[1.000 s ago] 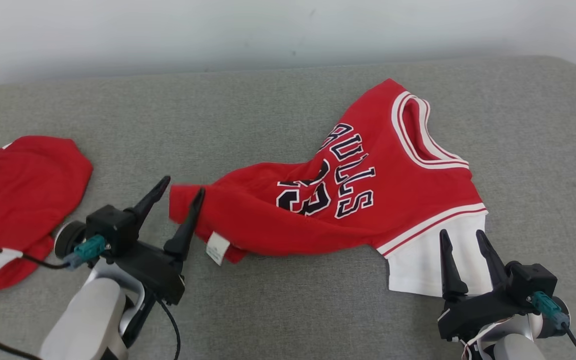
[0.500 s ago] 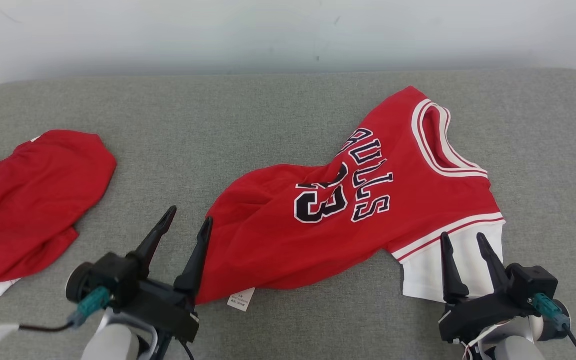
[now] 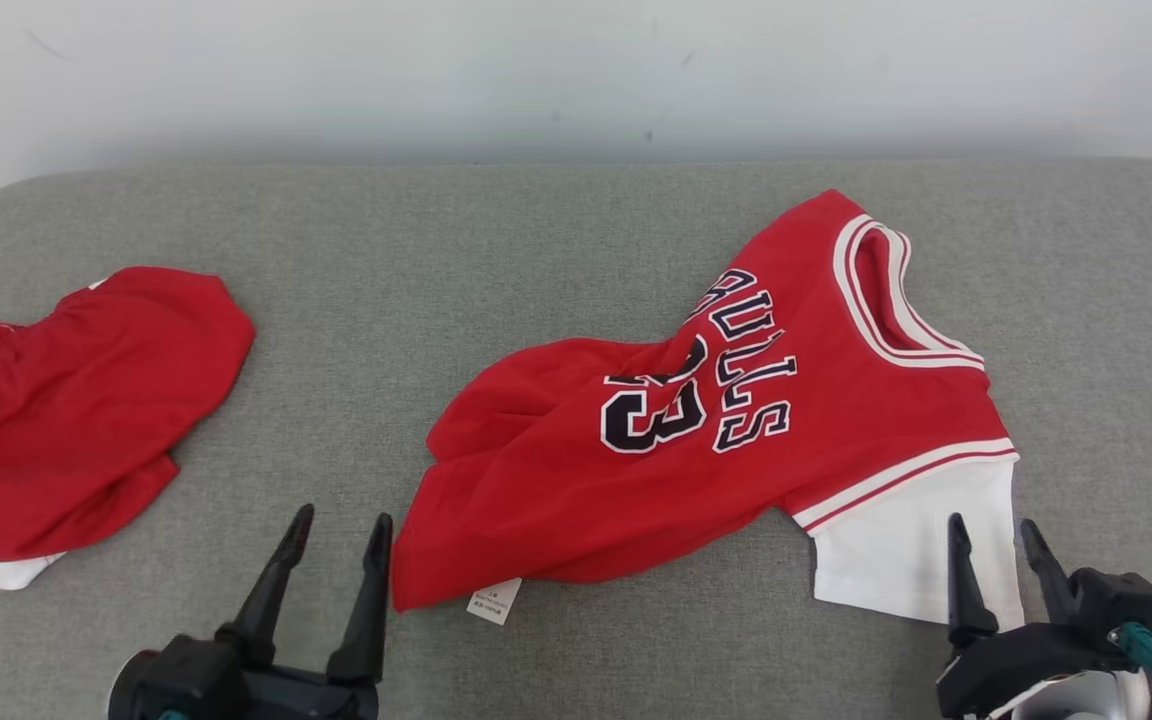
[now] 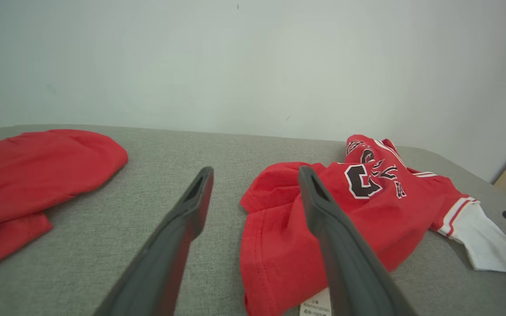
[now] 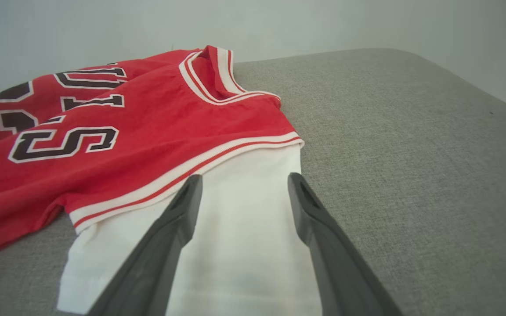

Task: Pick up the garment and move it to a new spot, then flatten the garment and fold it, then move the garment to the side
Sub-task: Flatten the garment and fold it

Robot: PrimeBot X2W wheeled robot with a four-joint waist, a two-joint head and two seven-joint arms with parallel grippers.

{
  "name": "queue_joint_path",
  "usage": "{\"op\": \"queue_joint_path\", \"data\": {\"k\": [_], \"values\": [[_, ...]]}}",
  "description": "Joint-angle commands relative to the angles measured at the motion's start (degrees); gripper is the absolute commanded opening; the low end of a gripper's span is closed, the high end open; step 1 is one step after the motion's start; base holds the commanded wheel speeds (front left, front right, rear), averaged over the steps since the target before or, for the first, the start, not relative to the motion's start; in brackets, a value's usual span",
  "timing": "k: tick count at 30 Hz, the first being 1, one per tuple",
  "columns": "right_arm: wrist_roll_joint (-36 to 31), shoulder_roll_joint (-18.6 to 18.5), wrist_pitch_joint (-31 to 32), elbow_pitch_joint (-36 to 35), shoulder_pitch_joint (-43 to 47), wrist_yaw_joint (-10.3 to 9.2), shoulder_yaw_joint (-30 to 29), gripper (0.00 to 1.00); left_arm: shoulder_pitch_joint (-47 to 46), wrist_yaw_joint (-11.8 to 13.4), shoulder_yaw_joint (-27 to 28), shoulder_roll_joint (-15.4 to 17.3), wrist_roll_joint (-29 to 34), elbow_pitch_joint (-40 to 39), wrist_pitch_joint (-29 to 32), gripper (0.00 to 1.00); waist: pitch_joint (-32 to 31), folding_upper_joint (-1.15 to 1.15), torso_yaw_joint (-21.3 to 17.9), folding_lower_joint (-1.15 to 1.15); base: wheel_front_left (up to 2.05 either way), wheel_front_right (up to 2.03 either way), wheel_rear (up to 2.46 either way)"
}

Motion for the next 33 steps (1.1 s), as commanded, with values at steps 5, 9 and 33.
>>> {"op": "queue_joint_path", "data": {"k": [5, 9, 33], "values": [[-1.5, -1.1, 2.5, 2.9, 0.9, -0.06, -3.1, 1.00, 3.2, 3.1, 3.4, -0.8, 2.2, -3.4, -0.3, 1.00, -0.6, 0.00, 1.2, 0.01, 0.00, 0.00, 0.00], [-1.7, -1.1, 4.2, 4.4, 1.1, -0.06, -4.7, 1.00, 4.3, 4.8, 5.7, -1.0, 2.9, -4.9, -0.3, 1.00, -1.1, 0.00, 1.6, 0.01, 0.00, 0.00, 0.00], [0.3, -3.1, 10.2, 5.9, 1.9, -0.06, -7.0, 0.00, 6.8, 7.2, 6.4, -1.1, 0.3, -6.7, -0.3, 1.00, -2.4, 0.00, 0.3, 0.01, 0.00, 0.00, 0.00]]}}
